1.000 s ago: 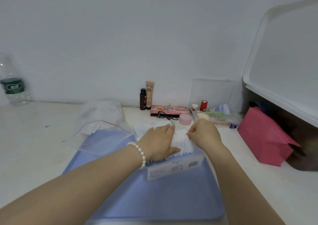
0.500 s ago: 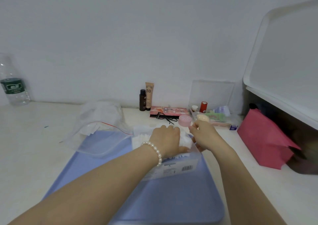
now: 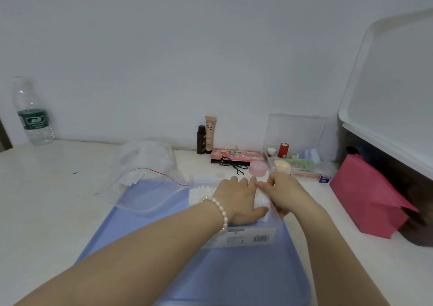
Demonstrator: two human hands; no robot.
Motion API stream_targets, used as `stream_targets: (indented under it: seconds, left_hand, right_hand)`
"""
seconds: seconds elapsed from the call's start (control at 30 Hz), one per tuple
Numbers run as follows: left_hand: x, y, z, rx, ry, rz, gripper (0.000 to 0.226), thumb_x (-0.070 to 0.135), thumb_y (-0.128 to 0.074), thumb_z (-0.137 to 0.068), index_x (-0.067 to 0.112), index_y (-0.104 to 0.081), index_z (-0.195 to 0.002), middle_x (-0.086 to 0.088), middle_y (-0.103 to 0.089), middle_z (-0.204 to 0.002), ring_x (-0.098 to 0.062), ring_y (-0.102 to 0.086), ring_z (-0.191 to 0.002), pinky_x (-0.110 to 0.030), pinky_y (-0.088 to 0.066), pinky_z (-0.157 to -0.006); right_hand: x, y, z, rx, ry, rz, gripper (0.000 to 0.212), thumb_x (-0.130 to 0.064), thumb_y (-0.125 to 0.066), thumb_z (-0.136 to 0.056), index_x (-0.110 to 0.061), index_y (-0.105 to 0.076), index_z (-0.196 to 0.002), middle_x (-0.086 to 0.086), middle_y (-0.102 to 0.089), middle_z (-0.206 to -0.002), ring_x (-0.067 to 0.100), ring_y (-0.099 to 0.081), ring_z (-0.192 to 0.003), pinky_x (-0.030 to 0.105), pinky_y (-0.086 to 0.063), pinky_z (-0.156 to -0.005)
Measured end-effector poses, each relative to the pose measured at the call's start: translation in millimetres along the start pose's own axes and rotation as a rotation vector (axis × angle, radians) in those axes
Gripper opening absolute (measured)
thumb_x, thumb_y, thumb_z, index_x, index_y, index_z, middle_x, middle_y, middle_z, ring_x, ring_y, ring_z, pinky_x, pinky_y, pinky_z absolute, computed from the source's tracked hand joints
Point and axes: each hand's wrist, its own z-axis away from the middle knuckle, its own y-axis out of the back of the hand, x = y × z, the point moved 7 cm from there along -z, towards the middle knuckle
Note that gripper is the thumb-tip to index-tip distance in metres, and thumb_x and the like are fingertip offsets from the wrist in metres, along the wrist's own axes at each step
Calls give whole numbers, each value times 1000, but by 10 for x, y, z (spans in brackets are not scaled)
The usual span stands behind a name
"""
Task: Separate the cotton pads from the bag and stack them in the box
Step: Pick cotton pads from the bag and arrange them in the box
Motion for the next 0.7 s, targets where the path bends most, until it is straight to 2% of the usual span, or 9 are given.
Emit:
stream_targets:
  seconds: [0.1, 0.2, 0.27, 0.33, 0.4, 0.47, 0.57, 0.7]
  left_hand:
    - [-123, 40, 50, -76, -11, 117, 88, 67, -33, -88, 6, -14, -148, -14, -39, -143, -30, -41, -126, -42, -35, -102]
    - [-329, 133, 240, -108, -74, 100, 80, 64, -26, -92, 11, -12, -150, -6, -19, -157, -21, -15, -144, -44, -10, -118]
    - [-486, 125, 399, -134, -90, 63, 74, 59, -20, -95, 13, -7, -151, -2, -7, -159, -18, -2, -147, -43, -1, -119]
    - [-570, 51, 518, -157, -99, 54, 71, 54, -20, -97, 12, -2, -151, -3, 0, -160, -17, 4, -146, -41, 3, -119]
    - [-622, -33, 572, -168, -86, 69, 71, 52, -20, -98, 10, 2, -150, -5, 3, -160, -17, 7, -146, -39, 5, -118]
    - [-642, -93, 551, -180, -63, 91, 73, 53, -20, -98, 8, 4, -150, -7, 5, -159, -18, 8, -146, -40, 6, -118]
    - [-646, -151, 519, -203, -49, 89, 72, 51, -20, -98, 6, 3, -150, -7, 2, -159, -19, 7, -146, -46, 6, -118]
    - [-668, -83, 558, -156, -23, 97, 73, 51, -24, -98, 5, 0, -150, -9, -2, -159, -20, 5, -146, -47, 7, -117]
  right_hand:
    - [42, -134, -96, -12, 7, 129, 35, -46, -42, -94, -15, -45, -78, 6, -55, -82, 26, -57, -79, 33, -46, -68]
    - [74, -106, -128, 24, 13, 206, 37, -47, -39, -95, -18, -40, -71, 4, -53, -80, 26, -54, -79, 32, -41, -63]
    - [13, -11, -128, 151, 64, 181, 37, -47, -35, -96, -16, -43, -78, 5, -54, -82, 25, -52, -81, 32, -37, -63]
    - [-113, 22, -92, 278, 186, 108, 34, -45, -34, -96, -15, -49, -94, 9, -58, -101, 26, -52, -91, 35, -42, -73]
    - [-300, -170, -41, 252, 314, 179, 39, -45, -32, -97, -19, -48, -121, 8, -50, -129, 25, -46, -116, 40, -41, -93]
    - [-414, -445, 18, 140, 380, 347, 47, -46, -25, -98, -23, -37, -138, 2, -39, -144, 21, -34, -132, 40, -30, -107]
    - [-442, -577, 87, 104, 385, 508, 47, -45, -16, -100, -27, -36, -139, -3, -42, -143, 17, -33, -134, 39, -23, -109]
    - [-442, -551, 111, 98, 354, 484, 47, -43, -17, -100, -27, -39, -137, -4, -43, -143, 16, -33, -134, 37, -21, -110]
